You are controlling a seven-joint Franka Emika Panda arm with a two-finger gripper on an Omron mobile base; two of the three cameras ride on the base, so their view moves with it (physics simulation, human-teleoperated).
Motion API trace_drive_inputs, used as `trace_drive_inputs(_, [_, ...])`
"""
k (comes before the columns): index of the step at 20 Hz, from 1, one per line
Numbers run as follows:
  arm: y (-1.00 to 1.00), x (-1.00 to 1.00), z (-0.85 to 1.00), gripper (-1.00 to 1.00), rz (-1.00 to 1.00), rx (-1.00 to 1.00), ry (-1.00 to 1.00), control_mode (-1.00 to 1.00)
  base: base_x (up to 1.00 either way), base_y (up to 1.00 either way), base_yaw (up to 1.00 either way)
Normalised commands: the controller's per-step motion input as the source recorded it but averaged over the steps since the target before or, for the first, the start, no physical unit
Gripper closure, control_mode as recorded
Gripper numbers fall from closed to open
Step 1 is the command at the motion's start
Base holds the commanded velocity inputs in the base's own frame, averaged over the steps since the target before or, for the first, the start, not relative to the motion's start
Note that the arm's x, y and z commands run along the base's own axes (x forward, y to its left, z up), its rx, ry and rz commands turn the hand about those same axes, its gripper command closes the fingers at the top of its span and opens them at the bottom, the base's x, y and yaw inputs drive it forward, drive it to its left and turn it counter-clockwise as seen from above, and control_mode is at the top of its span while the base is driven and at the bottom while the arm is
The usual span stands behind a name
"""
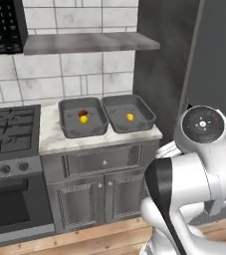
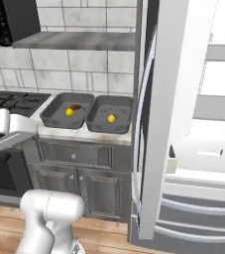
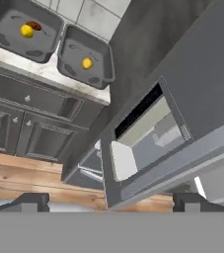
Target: Place one lemon and one chicken drumstick in each tupperware on the nearby counter, to pack two identical lunches.
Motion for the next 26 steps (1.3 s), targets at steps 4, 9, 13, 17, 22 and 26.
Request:
trace_drive_inputs(4, [0.00,0.00,0.00,-1.00,0.00,0.00,0.00,1.00,-1.00,-0.73,0.00])
trace_drive_inputs(9, [0.00,0.00,0.00,-1.00,0.00,0.00,0.00,1.00,-0.73,-0.97,-0.02])
trace_drive_inputs(13, [0.00,0.00,0.00,-1.00,0.00,0.00,0.00,1.00,-0.32,-1.00,-0.03])
trace_drive_inputs(17, [0.00,0.00,0.00,-1.00,0.00,0.00,0.00,1.00,-0.04,-1.00,-0.01])
trace_drive_inputs(22, [0.00,0.00,0.00,-1.00,0.00,0.00,0.00,1.00,0.32,-0.67,0.00])
trace_drive_inputs(26, [0.00,0.00,0.00,-1.00,0.00,0.00,0.00,1.00,0.59,-0.26,0.03])
